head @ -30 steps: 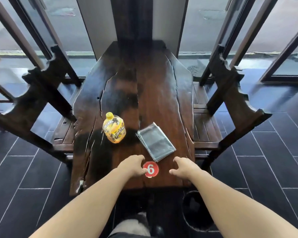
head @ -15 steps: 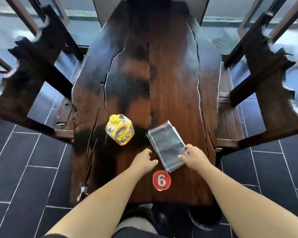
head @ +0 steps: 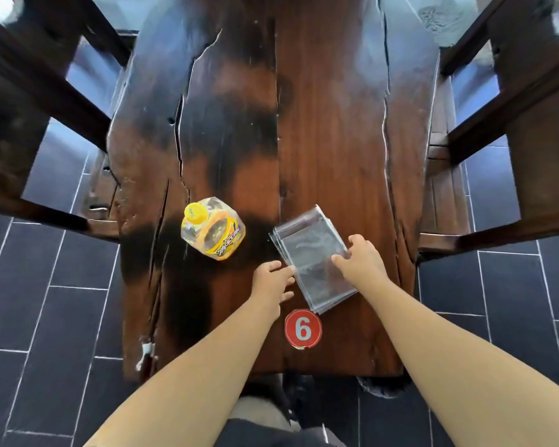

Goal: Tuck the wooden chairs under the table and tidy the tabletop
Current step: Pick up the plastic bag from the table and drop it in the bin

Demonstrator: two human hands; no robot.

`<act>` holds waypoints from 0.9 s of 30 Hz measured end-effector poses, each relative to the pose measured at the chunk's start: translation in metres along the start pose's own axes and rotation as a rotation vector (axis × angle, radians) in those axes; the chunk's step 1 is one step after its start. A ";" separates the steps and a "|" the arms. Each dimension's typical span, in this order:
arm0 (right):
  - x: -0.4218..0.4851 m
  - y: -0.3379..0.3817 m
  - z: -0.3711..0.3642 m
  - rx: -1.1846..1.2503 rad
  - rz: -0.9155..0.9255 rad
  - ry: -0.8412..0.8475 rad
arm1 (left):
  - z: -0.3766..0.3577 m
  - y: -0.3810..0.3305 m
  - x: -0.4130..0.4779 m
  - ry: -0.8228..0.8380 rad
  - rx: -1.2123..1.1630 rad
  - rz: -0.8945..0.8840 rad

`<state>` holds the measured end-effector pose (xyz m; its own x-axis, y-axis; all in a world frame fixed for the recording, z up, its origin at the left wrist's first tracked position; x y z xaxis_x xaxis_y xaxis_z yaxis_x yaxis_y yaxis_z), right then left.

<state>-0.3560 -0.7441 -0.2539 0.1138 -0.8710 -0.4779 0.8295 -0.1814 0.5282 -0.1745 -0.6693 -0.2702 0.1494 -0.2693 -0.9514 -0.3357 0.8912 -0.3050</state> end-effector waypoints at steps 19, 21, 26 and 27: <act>-0.029 -0.024 -0.011 0.524 -0.248 -0.105 | -0.007 -0.001 -0.010 0.083 0.033 -0.026; -0.041 -0.023 -0.010 0.564 -0.254 -0.140 | -0.007 -0.002 -0.016 0.104 0.045 -0.049; -0.067 -0.021 0.006 0.666 -0.220 -0.192 | -0.011 -0.014 -0.038 0.156 0.103 -0.127; -0.072 -0.022 0.011 0.692 -0.210 -0.206 | -0.013 -0.017 -0.044 0.163 0.130 -0.156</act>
<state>-0.3881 -0.6824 -0.2238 -0.1695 -0.8420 -0.5122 0.2819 -0.5394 0.7934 -0.1877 -0.6775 -0.2237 0.0347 -0.4527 -0.8910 -0.1968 0.8710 -0.4502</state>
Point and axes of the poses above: each hand's wrist, its own x-axis towards the middle knuckle, its own z-axis out of the back of the hand, y = z × x, the point moved 3 cm from there along x, towards the middle knuckle, and after that the axes turned 13 degrees about z, right-handed, at the moved point
